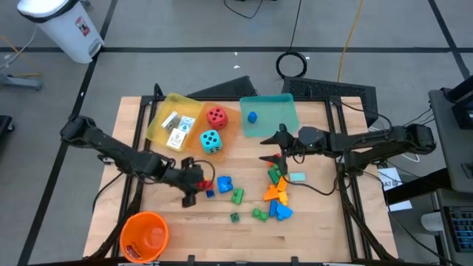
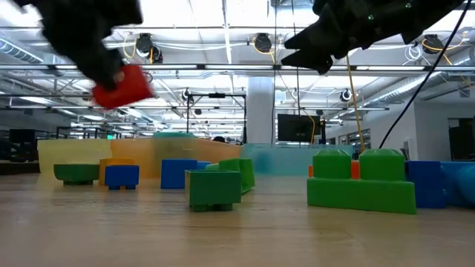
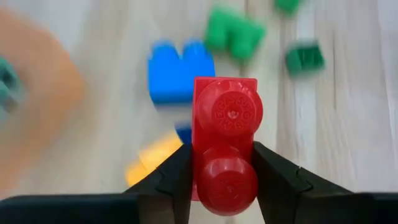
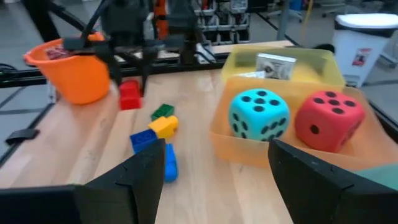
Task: Pick & Place Toys
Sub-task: Put the red game piece into the blue bin
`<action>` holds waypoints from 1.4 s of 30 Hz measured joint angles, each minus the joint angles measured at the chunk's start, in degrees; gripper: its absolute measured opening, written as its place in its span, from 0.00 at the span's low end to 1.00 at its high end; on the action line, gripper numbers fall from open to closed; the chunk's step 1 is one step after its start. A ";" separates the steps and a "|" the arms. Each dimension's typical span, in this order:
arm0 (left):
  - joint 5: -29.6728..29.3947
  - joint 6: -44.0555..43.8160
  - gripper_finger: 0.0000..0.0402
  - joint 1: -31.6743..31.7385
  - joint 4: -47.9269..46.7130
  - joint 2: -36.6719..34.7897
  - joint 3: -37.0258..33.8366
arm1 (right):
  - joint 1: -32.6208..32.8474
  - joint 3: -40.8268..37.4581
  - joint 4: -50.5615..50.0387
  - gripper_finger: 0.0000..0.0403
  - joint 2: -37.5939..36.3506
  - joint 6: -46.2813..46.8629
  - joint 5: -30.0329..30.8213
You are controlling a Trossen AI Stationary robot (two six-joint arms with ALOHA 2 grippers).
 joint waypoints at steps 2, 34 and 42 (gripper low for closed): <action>-2.17 2.41 0.35 1.78 1.20 0.34 1.42 | 0.82 0.00 0.02 0.62 0.02 -0.02 -0.04; -0.25 23.10 0.33 15.95 1.96 21.29 20.81 | 5.17 -2.05 25.43 0.85 24.40 -6.42 -0.01; 0.03 22.69 0.33 16.10 2.39 21.29 20.81 | 5.13 0.48 31.80 0.79 30.52 -6.47 0.00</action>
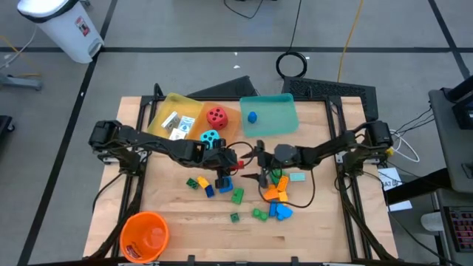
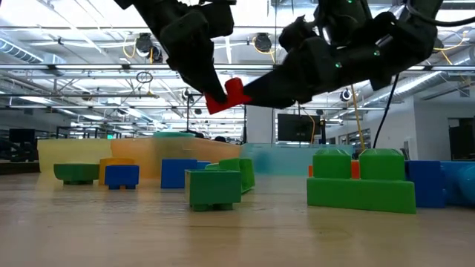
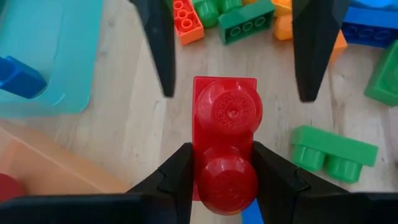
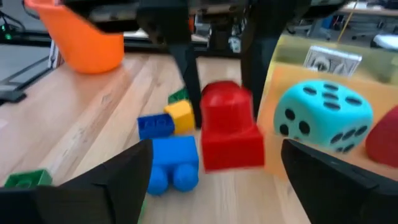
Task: Pick & Place Toys
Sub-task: Put the red game piece into the blue bin
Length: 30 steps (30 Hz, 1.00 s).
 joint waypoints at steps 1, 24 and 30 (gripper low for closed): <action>0.23 -0.16 0.33 -0.02 0.05 0.00 0.00 | 0.00 0.41 0.46 0.78 0.51 -0.02 0.00; 1.27 -1.94 0.34 0.02 0.65 0.00 -0.07 | 0.04 1.88 -1.12 0.40 1.15 -1.31 4.13; 1.27 -1.15 0.49 0.02 2.87 -0.32 -0.20 | 0.07 1.84 -2.61 0.23 0.09 -1.15 4.05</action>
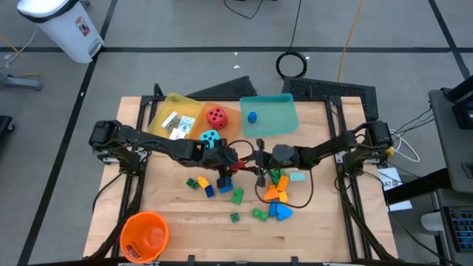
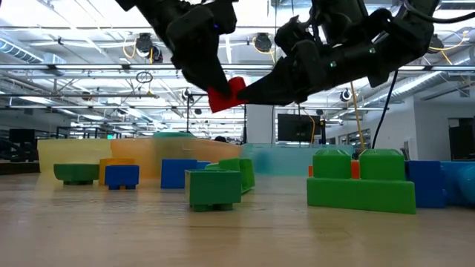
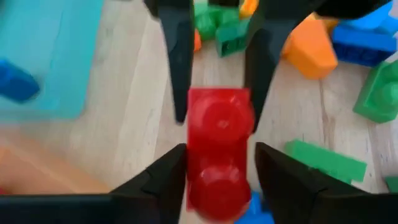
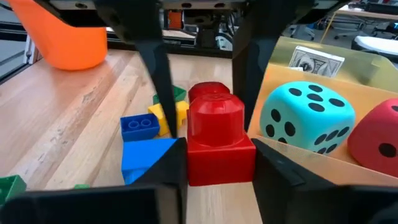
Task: Pick & Place Toys
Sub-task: Put the red game piece into the blue bin
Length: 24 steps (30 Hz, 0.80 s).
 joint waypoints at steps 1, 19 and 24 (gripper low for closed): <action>0.07 0.58 0.52 0.00 -0.30 -0.29 0.28 | -0.02 0.01 -0.90 0.22 -0.81 0.02 0.14; 1.74 3.58 0.66 0.56 13.29 -27.66 -21.68 | -0.09 -0.75 -29.96 0.22 -22.87 8.19 18.65; 1.62 1.07 0.66 1.80 21.74 -37.79 -32.76 | -3.43 -2.01 -29.37 0.22 -24.32 8.19 26.83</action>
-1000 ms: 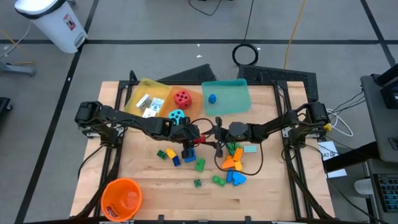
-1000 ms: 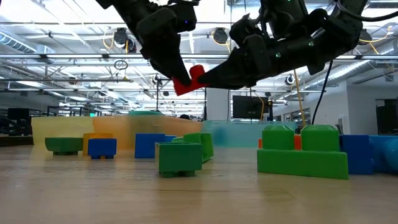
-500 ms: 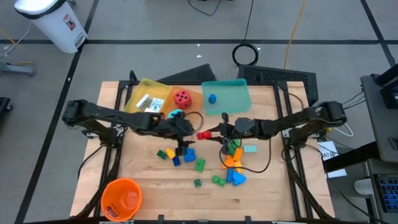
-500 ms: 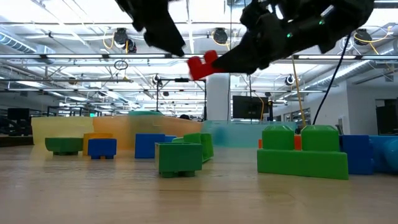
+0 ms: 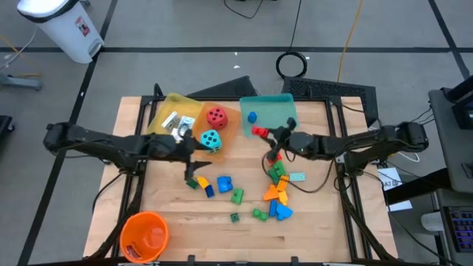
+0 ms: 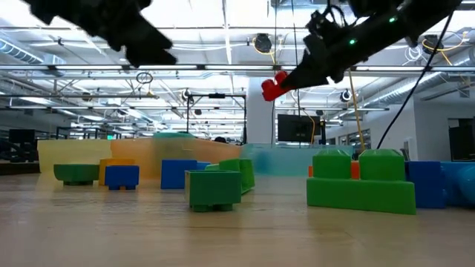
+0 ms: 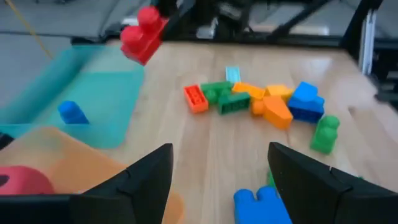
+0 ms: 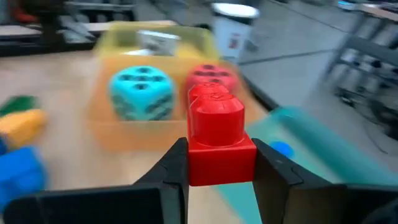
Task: Pick & Place Toys
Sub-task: Put the red game piece into the blue bin
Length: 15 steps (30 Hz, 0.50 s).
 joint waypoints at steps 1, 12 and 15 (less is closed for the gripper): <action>-0.04 -0.37 0.66 0.27 0.30 -2.36 -1.80 | -1.45 0.05 0.46 0.22 0.11 0.00 0.06; -0.61 -2.15 0.66 0.70 8.99 -15.57 -14.15 | -22.10 -0.83 3.66 0.22 8.00 0.77 -14.59; -0.55 -2.42 0.66 0.64 8.99 -15.37 -14.57 | -26.02 -0.81 7.65 0.22 12.63 0.80 -17.99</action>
